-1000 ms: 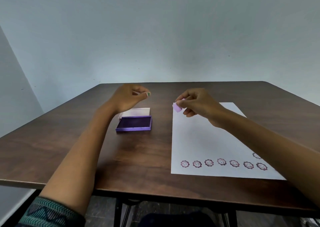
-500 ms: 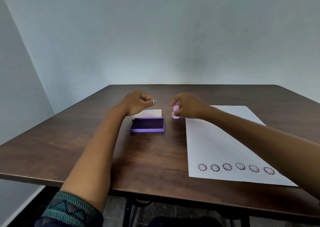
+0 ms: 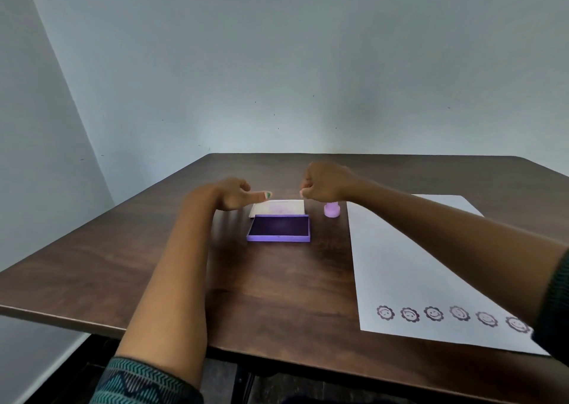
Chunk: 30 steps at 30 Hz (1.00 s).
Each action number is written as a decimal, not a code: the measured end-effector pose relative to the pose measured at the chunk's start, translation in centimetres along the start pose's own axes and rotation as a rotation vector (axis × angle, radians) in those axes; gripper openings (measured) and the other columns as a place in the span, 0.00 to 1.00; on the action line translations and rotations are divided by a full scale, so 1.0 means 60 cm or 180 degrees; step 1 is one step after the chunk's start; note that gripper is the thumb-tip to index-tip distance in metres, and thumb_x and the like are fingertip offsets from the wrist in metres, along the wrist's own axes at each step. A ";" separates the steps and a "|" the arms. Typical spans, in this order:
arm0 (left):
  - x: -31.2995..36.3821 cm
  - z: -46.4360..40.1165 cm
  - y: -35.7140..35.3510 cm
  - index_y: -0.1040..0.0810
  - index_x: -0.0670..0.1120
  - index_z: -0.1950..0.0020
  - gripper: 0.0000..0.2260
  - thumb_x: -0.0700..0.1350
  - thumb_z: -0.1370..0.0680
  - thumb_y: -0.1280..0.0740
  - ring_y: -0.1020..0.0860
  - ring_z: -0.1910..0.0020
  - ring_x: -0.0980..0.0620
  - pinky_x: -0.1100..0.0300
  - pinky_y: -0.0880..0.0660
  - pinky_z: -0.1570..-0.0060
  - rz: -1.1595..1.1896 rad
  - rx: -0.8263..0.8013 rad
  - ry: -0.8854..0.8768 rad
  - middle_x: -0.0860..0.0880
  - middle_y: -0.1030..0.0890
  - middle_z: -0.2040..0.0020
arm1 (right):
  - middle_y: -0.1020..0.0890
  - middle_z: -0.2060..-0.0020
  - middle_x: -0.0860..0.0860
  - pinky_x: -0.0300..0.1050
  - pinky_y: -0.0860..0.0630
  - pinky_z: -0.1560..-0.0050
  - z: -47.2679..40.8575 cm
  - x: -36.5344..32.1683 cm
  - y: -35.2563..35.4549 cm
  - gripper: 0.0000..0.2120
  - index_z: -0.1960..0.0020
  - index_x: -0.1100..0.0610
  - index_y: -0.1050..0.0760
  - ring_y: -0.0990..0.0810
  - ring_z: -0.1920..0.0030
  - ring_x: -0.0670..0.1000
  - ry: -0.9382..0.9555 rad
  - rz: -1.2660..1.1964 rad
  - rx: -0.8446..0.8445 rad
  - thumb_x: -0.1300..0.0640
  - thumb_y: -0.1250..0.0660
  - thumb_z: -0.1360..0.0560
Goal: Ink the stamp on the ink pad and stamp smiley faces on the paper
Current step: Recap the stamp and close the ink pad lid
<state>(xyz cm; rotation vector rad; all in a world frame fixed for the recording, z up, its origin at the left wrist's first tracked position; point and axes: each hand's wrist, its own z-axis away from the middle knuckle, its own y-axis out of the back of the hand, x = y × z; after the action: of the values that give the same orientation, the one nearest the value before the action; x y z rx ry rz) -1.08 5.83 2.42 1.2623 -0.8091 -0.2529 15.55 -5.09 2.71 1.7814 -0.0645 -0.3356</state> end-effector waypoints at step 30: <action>0.006 0.009 0.008 0.26 0.38 0.37 0.14 0.39 0.19 0.45 0.23 0.51 0.45 0.58 0.29 0.50 0.0513 0.0319 -0.0359 0.41 0.22 0.39 | 0.15 0.53 0.52 0.45 0.29 0.58 0.010 0.005 -0.013 0.09 0.50 0.56 0.21 0.21 0.53 0.54 0.0767 -0.0104 0.1025 0.59 0.40 0.23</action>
<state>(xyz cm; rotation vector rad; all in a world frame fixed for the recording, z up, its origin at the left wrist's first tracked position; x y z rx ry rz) -1.31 5.38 3.04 1.2772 -1.0258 -0.1559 15.57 -5.53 1.76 2.1320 0.0866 -0.1358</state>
